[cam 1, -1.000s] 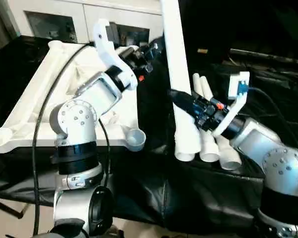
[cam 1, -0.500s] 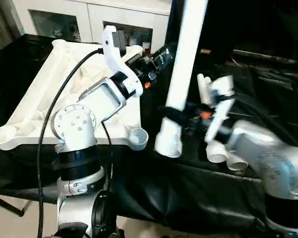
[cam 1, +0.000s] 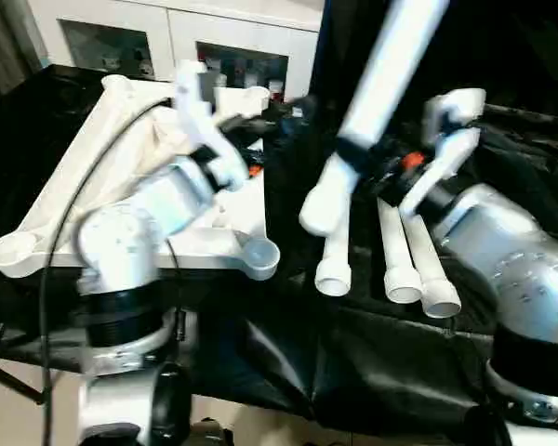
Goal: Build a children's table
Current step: Pick table leg
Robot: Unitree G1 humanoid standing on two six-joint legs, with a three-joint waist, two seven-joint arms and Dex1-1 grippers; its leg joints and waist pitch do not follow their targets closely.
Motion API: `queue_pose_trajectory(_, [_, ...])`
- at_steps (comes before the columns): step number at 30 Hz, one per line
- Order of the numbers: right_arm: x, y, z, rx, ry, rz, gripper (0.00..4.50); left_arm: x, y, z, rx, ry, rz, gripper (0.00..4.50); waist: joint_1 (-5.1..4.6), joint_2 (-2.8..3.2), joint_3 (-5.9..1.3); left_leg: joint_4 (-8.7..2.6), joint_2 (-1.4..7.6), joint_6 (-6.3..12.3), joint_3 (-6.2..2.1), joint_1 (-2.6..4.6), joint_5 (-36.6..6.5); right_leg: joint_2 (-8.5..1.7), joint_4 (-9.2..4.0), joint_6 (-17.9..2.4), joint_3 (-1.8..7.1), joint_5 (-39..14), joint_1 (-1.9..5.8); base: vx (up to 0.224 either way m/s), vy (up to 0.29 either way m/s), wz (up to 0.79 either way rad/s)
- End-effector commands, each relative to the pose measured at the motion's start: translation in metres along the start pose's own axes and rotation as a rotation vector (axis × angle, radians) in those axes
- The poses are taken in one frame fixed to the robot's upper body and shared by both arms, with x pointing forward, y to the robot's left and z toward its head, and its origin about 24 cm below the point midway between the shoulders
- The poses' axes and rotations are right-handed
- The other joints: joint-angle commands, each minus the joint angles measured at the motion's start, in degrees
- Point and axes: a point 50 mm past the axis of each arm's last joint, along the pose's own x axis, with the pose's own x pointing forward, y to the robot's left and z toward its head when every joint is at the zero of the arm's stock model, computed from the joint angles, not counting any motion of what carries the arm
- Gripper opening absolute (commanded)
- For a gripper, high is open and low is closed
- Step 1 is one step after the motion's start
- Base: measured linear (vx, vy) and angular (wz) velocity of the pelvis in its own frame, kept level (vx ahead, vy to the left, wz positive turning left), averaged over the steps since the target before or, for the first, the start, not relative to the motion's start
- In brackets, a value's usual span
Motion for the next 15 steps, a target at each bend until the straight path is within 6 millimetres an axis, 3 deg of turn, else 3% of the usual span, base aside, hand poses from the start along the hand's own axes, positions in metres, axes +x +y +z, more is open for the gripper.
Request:
queue_pose_trajectory(1, [-0.001, 0.010, -0.007, -0.044, 0.071, 0.061, 1.82, 0.006, -0.018, 0.004, 0.001, -0.012, -0.109, 4.50, 0.04, 0.53, -5.21, -3.88, 5.23, -2.25, -2.38, 1.11, -7.2, -6.72, -3.98, -6.1, 4.30, -8.9, 3.50, 0.000, 0.000, 0.00])
queue_pose_trajectory(5, [-0.002, 0.022, -0.020, -0.061, 0.161, 0.143, 1.82, 0.014, -0.029, -0.003, 0.018, 0.019, -0.179, 4.50, 0.09, 0.49, -5.10, -3.87, 5.31, -1.49, -2.44, 1.17, -7.8, -6.75, -4.41, -5.2, 4.33, -12.2, 3.48, 0.000, 0.000, 0.00])
queue_pose_trajectory(12, [-0.002, 0.024, -0.028, -0.114, 0.247, 0.149, 1.82, 0.027, -0.027, -0.026, 0.055, 0.132, -0.104, 4.50, 0.07, 0.55, -4.84, -4.00, 5.29, -2.58, -2.61, 1.31, -10.1, -6.59, -5.20, -1.3, 4.29, -18.4, 3.08, 0.000, 0.000, 0.00])
queue_pose_trajectory(15, [0.000, 0.022, -0.033, -0.138, 0.294, 0.119, 1.82, 0.030, -0.035, -0.026, 0.017, 0.107, -0.133, 4.50, 0.06, 0.45, -4.91, -3.95, 5.33, -2.88, -2.71, 1.25, -10.0, -6.65, -5.33, -1.4, 4.18, -18.5, 3.17, 0.000, 0.000, 0.00])
